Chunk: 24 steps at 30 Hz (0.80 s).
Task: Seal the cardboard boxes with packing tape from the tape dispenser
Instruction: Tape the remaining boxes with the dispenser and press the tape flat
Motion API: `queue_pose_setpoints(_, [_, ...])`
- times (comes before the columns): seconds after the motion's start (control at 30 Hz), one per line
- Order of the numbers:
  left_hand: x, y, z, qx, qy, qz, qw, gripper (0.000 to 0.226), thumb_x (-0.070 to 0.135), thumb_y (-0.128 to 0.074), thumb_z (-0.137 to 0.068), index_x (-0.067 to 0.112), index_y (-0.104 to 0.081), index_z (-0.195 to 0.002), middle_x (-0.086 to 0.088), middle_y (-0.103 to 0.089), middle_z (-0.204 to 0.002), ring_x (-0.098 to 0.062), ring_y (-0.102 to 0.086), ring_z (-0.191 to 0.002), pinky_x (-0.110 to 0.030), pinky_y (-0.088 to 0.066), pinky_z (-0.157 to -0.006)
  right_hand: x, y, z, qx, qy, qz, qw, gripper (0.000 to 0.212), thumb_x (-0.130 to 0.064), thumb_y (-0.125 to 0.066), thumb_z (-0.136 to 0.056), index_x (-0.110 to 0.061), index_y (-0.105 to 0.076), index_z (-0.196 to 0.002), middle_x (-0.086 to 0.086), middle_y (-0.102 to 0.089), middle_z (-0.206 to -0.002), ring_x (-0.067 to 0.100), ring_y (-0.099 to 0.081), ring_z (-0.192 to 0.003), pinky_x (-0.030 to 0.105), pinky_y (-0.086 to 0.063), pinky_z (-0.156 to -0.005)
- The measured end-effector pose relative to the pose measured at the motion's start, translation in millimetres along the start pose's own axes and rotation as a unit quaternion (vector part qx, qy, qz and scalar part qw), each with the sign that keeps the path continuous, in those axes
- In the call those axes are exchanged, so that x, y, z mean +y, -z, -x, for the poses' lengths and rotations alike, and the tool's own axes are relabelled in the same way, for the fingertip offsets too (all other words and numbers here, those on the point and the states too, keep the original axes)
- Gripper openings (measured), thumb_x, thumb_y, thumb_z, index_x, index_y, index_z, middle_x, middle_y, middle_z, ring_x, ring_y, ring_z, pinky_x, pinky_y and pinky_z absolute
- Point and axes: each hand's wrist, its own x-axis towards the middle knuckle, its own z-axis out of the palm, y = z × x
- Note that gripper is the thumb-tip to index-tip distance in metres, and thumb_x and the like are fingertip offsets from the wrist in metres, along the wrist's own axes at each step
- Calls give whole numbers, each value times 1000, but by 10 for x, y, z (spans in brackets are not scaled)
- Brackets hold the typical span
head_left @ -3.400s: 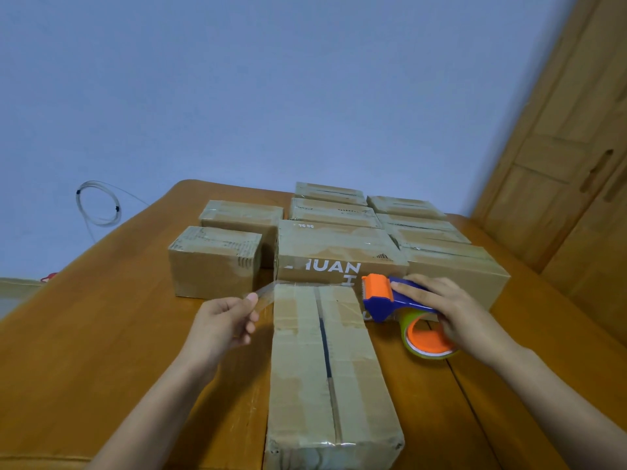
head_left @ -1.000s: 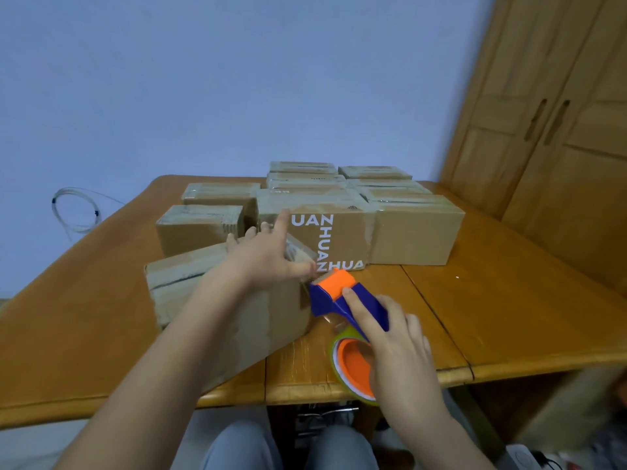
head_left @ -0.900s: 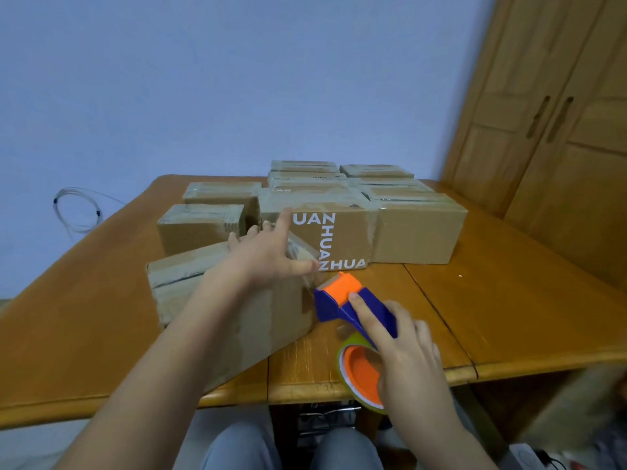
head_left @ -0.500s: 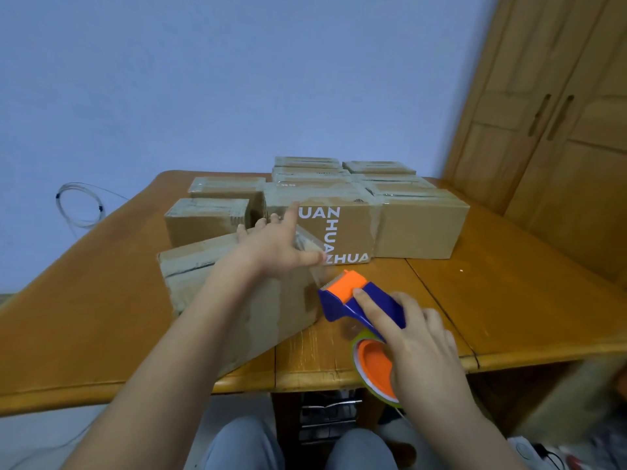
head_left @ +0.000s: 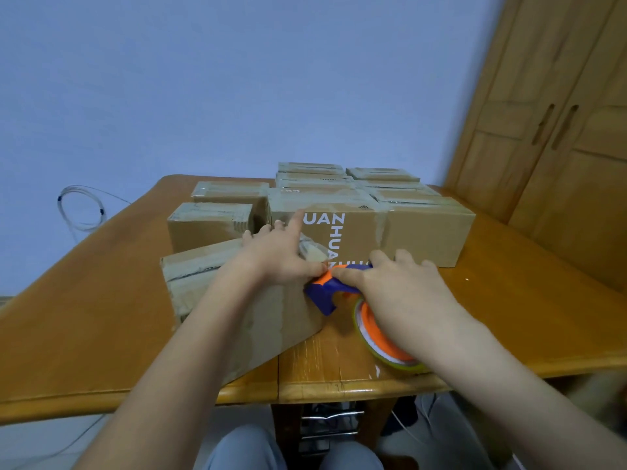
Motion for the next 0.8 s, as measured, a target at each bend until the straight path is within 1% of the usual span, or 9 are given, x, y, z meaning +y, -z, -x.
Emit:
queue_pose_setpoints(0.07, [-5, -5, -2, 3, 0, -6, 1000, 100, 61, -55, -83, 27, 8, -152, -13, -16, -159, -31, -19, -144, -55, -13, -113, -38, 108, -86, -14, 4, 22, 1000, 48, -15, -38, -101, -40, -33, -142, 8, -41, -106, 34, -42, -112, 40, -31, -76])
queue_pose_setpoints(0.17, [-20, -20, -14, 8, -3, -5, 1000, 97, 63, -52, -83, 28, 6, -152, -13, -22, -157, -32, -24, -142, -54, -16, -112, -86, 218, -217, -72, -2, 40, 997, 44, -13, -41, -99, -35, -43, -138, 8, -40, -102, 32, -42, -108, 42, -30, -76])
queue_pose_setpoints(0.27, [-18, -30, -10, 9, -5, -5, 1000, 96, 64, -52, -84, 28, 5, -153, -12, -21, -157, -31, -24, -142, -54, -16, -112, -85, 295, -295, -97, -3, 60, 993, 44, -12, -46, -96, -34, -47, -134, 8, -39, -100, 29, -36, -95, 43, -30, -76])
queue_pose_setpoints(0.33, [-18, -18, -6, 5, -2, -5, 1000, 97, 63, -52, -84, 27, 6, -152, -13, -16, -159, -31, -20, -144, -54, -14, -113, -135, 293, -308, -108, 5, 86, 990, 40, -16, -47, -97, -30, -47, -134, 10, -45, -106, 32, -41, -104, 44, -32, -79])
queue_pose_setpoints(0.43, [-25, -14, 12, 1, 0, -2, 1000, 102, 65, -55, -81, 27, 8, -152, -11, -15, -160, -31, -17, -145, -55, -12, -114, -210, 85, -258, -188, 62, 122, 973, 39, -17, -49, -97, -27, -48, -135, 9, -48, -131, 37, -39, -123, 47, -33, -96])
queue_pose_setpoints(0.5, [-19, -17, -9, 5, -6, -15, 1000, 104, 67, -55, -80, 27, 8, -152, -11, -16, -160, -32, -18, -145, -55, -12, -115, -26, 28, -174, -199, 45, 39, 978, 48, -14, -39, -101, -42, -42, -140, 9, -46, -132, 37, -41, -123, 46, -34, -96])
queue_pose_setpoints(0.6, [-17, 3, 28, -1, -3, -17, 1000, 104, 67, -53, -81, 26, 9, -153, -13, -11, -160, -33, -15, -146, -55, -10, -115, 453, 27, -165, -134, 8, -19, 991, 58, -12, -33, -100, -56, -35, -138, 3, -44, -109, 33, -46, -113, 39, -37, -85])
queue_pose_setpoints(0.7, [2, 13, 58, -9, -12, -25, 1000, 104, 66, -53, -82, 26, 12, -152, -14, -8, -160, -33, -11, -147, -54, -9, -116, 730, -215, -208, -179, -20, -124, 976, 68, -1, -38, -91, -55, -44, -132, -6, -36, -90, 24, -52, -95, 29, -42, -73])
queue_pose_setpoints(0.8, [-51, 39, 71, -11, -45, -25, 999, 106, 61, -58, -81, 28, 14, -151, -12, -18, -159, -30, -18, -145, -55, -12, -116, 822, -657, -264, -199, -63, -227, 951, 74, 7, -36, -87, -49, -44, -135, -1, -42, -105, 25, -48, -110, 21, -39, -77])
